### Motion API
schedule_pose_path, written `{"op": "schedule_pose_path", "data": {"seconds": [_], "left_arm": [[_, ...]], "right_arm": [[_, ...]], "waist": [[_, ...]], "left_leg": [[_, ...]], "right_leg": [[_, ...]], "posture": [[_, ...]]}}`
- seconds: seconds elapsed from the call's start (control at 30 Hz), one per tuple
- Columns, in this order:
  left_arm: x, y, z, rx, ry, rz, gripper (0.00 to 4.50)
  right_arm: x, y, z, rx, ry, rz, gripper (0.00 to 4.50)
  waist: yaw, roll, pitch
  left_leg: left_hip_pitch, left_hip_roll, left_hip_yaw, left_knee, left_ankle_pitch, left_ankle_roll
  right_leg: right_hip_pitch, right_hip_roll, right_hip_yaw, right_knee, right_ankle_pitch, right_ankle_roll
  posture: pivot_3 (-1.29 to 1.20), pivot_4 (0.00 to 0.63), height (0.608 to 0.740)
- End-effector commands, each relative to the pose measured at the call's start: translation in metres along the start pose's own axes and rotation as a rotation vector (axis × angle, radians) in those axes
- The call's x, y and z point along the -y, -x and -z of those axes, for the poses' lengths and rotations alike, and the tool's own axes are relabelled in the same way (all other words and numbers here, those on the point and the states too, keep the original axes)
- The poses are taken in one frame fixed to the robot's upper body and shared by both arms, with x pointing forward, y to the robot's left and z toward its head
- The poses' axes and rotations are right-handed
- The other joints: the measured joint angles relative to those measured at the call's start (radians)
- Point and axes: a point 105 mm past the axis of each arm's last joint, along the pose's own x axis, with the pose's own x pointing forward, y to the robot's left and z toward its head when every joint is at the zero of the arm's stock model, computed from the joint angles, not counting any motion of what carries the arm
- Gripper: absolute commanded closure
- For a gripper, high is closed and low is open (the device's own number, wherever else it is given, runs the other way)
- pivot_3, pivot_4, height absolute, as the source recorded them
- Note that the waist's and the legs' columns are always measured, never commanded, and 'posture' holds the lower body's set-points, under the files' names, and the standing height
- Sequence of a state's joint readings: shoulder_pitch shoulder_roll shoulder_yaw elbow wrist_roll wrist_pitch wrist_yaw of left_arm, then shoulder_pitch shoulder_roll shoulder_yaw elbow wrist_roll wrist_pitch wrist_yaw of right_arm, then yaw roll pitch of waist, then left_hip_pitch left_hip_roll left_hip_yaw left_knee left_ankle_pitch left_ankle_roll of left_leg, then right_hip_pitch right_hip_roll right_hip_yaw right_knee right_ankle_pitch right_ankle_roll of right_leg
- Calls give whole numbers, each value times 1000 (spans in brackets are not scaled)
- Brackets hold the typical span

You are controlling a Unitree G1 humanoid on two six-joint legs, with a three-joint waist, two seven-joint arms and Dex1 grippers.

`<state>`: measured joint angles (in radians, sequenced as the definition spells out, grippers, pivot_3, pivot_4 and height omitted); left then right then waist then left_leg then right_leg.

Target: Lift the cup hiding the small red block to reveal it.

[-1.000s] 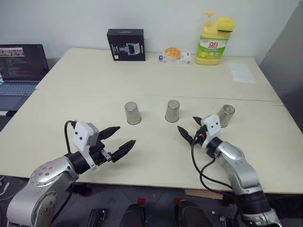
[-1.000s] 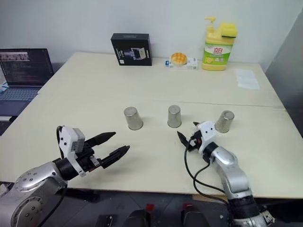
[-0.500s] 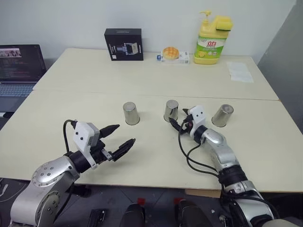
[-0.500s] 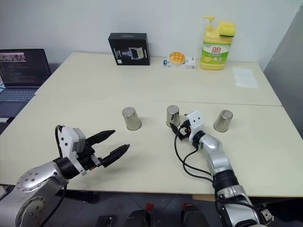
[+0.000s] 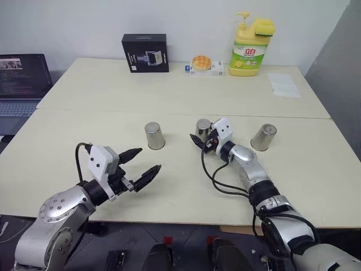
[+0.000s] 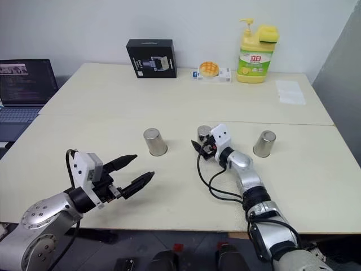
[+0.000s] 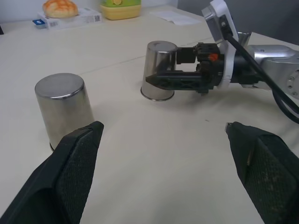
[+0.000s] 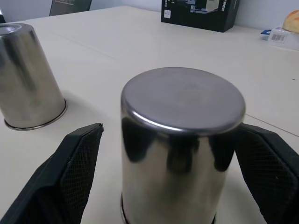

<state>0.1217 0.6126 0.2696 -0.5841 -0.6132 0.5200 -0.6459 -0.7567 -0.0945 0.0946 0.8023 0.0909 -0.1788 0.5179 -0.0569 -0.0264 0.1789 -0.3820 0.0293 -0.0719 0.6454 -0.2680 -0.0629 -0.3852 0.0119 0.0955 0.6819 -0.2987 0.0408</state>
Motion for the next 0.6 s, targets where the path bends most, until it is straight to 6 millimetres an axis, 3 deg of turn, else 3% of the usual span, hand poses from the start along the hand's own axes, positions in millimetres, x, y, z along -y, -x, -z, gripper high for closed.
{"op": "schedule_pose_path", "data": {"seconds": [0.03,0.13,0.2,0.37,0.47,0.6], "left_arm": [[2,-2,-4,22,-20,6,0],[2,-2,-3,19,-18,5,0],[2,-2,-3,16,-17,6,0],[4,-1,-2,13,-14,6,0],[1,0,-1,9,-8,-9,0],[2,0,0,5,-7,-7,0]], "right_arm": [[7,-2,-12,57,16,19,713],[8,-2,-14,70,17,20,1537],[9,-2,-23,109,17,23,1818],[7,4,-63,227,18,7,1815],[11,20,-95,286,14,37,1815],[30,37,-80,180,33,144,1815]], "waist": [[0,0,0],[-1,0,0],[0,0,0],[-1,2,1],[2,3,2],[4,3,2]], "left_leg": [[0,0,0,0,0,0],[0,0,0,0,0,0],[0,0,0,0,0,0],[0,0,0,0,0,0],[-1,0,-2,0,0,0],[-2,0,-3,0,0,0]], "right_leg": [[0,0,0,0,0,0],[0,0,0,0,0,0],[0,0,0,0,0,0],[0,0,0,0,0,0],[-1,0,-1,0,0,0],[-1,-1,-2,0,0,0]], "posture": [[0,150,740],[0,150,740],[0,150,740],[0,150,740],[0,150,740],[0,150,740]]}}
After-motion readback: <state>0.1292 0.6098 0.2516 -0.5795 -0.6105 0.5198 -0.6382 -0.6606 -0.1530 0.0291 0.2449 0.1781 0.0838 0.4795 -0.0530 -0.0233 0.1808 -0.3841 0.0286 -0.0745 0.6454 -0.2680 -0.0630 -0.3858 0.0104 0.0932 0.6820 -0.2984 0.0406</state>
